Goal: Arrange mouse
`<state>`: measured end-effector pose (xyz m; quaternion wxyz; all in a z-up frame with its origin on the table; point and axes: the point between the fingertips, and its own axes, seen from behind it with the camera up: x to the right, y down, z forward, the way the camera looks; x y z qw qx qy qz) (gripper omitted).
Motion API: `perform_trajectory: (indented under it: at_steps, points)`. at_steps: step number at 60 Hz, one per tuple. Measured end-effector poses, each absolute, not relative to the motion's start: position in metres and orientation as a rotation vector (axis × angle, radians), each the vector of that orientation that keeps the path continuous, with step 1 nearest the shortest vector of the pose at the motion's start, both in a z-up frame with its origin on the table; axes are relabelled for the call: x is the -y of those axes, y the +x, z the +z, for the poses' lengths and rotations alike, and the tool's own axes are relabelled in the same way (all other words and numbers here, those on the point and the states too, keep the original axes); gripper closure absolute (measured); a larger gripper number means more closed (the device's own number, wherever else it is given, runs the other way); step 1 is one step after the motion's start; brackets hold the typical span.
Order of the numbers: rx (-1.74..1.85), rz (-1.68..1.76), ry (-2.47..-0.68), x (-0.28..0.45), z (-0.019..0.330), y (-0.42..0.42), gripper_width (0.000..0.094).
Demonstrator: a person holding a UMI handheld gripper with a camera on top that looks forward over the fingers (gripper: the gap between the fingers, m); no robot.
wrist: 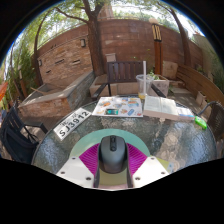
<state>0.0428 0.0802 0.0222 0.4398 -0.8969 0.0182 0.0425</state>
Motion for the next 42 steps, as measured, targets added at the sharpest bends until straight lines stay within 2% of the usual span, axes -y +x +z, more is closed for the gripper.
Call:
perform_trajectory:
  at_steps: [4,9,11,15,18,22,32,42]
  points:
    - [-0.01,0.071,-2.27,-0.076,-0.005,0.042,0.0514]
    - [0.026,0.039,-2.301,-0.07,-0.008,0.038,0.0409]
    - [0.029,0.019,-2.295,-0.069,-0.004,0.042,0.032]
    - [0.038,0.008,-2.269,-0.066,0.025,0.042,0.006]
    - [0.046,-0.018,-2.252,-0.058,0.043,0.043,0.0108]
    - [0.039,-0.058,-2.231,-0.045,0.08,0.045,0.0063]
    - [0.016,-0.098,-2.206,0.006,0.156,0.035,0.0081]
    - [-0.014,-0.113,-2.19,0.056,0.203,0.024,0.0077]
